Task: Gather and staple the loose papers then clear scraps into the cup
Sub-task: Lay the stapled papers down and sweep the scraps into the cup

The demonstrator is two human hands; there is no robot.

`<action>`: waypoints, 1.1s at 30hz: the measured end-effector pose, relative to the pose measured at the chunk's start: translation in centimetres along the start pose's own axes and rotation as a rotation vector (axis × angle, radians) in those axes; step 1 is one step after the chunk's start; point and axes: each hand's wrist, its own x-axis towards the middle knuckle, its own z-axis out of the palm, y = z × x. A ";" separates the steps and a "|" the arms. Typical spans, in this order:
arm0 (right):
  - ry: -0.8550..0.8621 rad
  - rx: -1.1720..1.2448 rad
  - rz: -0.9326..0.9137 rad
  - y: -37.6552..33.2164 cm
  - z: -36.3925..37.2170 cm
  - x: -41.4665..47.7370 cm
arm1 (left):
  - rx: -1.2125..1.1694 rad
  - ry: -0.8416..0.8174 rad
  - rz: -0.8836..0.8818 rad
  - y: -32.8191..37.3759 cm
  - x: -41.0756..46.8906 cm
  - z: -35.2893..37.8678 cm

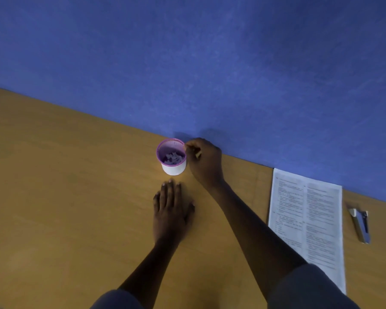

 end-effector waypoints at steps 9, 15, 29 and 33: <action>-0.158 -0.144 -0.042 1.6 1.6 1.3 | -0.008 0.000 -0.001 -0.1 0.3 0.2; -0.251 -0.285 0.117 6.1 -0.1 -2.7 | -0.012 0.024 0.001 -0.1 0.2 0.5; -0.709 -0.667 -0.184 7.7 0.5 -9.8 | -0.025 0.063 0.036 -0.6 0.2 1.4; -0.704 -0.656 -0.200 7.7 -1.2 -11.1 | -0.008 0.049 0.041 -0.9 0.4 1.6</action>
